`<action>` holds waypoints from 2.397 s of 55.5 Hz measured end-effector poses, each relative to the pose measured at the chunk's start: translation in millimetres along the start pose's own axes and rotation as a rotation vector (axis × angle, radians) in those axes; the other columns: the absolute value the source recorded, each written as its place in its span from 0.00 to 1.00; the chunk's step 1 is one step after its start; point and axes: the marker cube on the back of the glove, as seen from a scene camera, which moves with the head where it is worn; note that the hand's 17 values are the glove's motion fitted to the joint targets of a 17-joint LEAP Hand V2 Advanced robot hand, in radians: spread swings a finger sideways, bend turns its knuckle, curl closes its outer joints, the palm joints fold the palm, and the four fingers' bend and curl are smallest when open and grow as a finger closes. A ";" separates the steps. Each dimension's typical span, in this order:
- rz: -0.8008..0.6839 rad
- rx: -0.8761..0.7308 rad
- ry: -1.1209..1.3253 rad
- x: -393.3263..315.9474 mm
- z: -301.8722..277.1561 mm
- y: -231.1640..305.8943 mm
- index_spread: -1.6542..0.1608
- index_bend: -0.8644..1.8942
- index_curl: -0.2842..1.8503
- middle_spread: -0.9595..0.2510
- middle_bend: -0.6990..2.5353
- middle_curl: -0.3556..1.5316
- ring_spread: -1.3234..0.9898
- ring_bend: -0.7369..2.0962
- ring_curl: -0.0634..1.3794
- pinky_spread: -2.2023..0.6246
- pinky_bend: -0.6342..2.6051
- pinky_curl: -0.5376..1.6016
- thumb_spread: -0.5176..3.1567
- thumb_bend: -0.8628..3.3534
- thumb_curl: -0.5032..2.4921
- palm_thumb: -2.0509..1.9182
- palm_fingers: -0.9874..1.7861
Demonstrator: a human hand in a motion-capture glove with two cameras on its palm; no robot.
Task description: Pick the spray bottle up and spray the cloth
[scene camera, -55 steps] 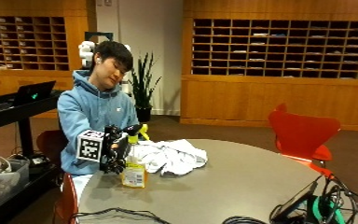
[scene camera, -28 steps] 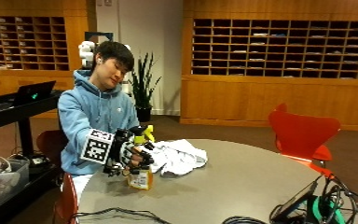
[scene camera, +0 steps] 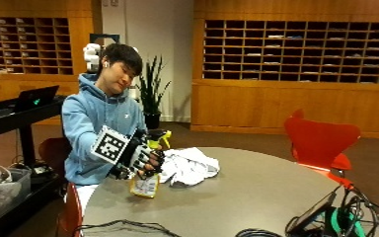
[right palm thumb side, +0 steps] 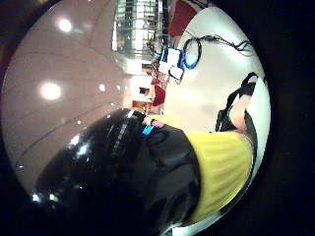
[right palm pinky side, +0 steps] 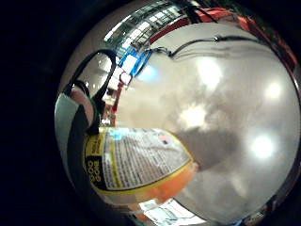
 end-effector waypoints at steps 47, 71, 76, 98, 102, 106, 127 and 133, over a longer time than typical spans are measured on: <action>-0.119 -0.455 1.362 -137.1 5.1 13.6 0.82 0.47 0.37 0.69 0.40 0.44 0.48 0.43 0.34 0.68 0.31 0.44 0.16 0.20 0.41 0.75 0.86; -0.125 -0.515 1.413 -125.8 34.0 22.0 0.81 0.47 0.37 0.70 0.40 0.44 0.48 0.43 0.34 0.68 0.31 0.44 0.16 0.20 0.41 0.75 0.86; -0.138 -0.499 1.413 -137.8 28.4 25.9 0.81 0.47 0.37 0.70 0.40 0.44 0.48 0.43 0.34 0.68 0.31 0.44 0.16 0.20 0.41 0.75 0.86; -0.178 -0.506 1.386 -144.7 28.6 31.4 0.81 0.47 0.37 0.70 0.40 0.44 0.47 0.43 0.34 0.68 0.31 0.44 0.16 0.20 0.42 0.75 0.86; -0.165 -0.543 1.362 -134.8 35.3 31.3 0.81 0.47 0.37 0.70 0.40 0.44 0.47 0.43 0.34 0.68 0.31 0.44 0.16 0.20 0.42 0.75 0.86; -0.172 -0.557 1.335 -130.6 39.8 31.5 0.81 0.47 0.37 0.70 0.40 0.44 0.47 0.43 0.34 0.68 0.31 0.44 0.16 0.20 0.42 0.75 0.86; -0.353 -0.522 0.554 -210.2 52.7 57.9 0.81 0.47 0.37 0.69 0.40 0.44 0.48 0.43 0.34 0.68 0.31 0.44 0.17 0.20 0.42 0.75 0.86; -0.368 -0.491 0.240 -234.3 67.3 76.4 0.81 0.47 0.37 0.69 0.40 0.44 0.48 0.43 0.34 0.68 0.31 0.44 0.17 0.20 0.42 0.75 0.86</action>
